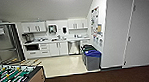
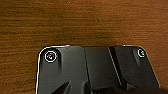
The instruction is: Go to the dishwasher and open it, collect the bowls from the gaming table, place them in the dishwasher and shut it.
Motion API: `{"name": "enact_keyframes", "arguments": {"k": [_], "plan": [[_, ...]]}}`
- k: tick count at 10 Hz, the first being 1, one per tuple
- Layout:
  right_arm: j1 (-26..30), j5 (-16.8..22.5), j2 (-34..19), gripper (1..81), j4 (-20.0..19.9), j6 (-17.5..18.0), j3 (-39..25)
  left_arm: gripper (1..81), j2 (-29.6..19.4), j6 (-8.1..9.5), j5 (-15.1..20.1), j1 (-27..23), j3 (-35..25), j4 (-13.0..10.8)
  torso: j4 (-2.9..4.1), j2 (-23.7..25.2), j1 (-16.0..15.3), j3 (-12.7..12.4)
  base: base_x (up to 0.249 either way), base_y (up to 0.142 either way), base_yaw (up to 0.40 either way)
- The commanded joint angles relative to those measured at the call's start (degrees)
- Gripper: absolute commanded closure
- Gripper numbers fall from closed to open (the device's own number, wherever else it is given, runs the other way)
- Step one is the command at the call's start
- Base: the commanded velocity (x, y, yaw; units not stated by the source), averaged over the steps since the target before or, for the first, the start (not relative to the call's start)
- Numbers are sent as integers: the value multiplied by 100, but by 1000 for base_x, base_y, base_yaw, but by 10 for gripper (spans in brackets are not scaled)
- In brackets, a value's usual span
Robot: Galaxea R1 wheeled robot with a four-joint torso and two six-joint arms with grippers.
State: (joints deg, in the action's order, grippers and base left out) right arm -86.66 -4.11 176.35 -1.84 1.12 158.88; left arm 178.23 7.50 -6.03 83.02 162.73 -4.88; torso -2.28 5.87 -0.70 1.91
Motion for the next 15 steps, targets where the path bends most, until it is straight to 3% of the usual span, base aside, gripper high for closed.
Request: {"name": "enact_keyframes", "arguments": {"k": [1,7,15], "plan": [[373,253,-1,10,-9,-7,2,10,3,-3,208,-404,-13,-5,0,0,0,0,195,0,0],[355,253,-1,10,-9,-7,-34,10,-6,-3,208,-404,-13,-5,0,0,0,0,196,0,0],[373,244,-1,10,17,-24,-34,10,3,-3,208,-386,-22,-4,0,-2,0,0,183,71,0]]}}
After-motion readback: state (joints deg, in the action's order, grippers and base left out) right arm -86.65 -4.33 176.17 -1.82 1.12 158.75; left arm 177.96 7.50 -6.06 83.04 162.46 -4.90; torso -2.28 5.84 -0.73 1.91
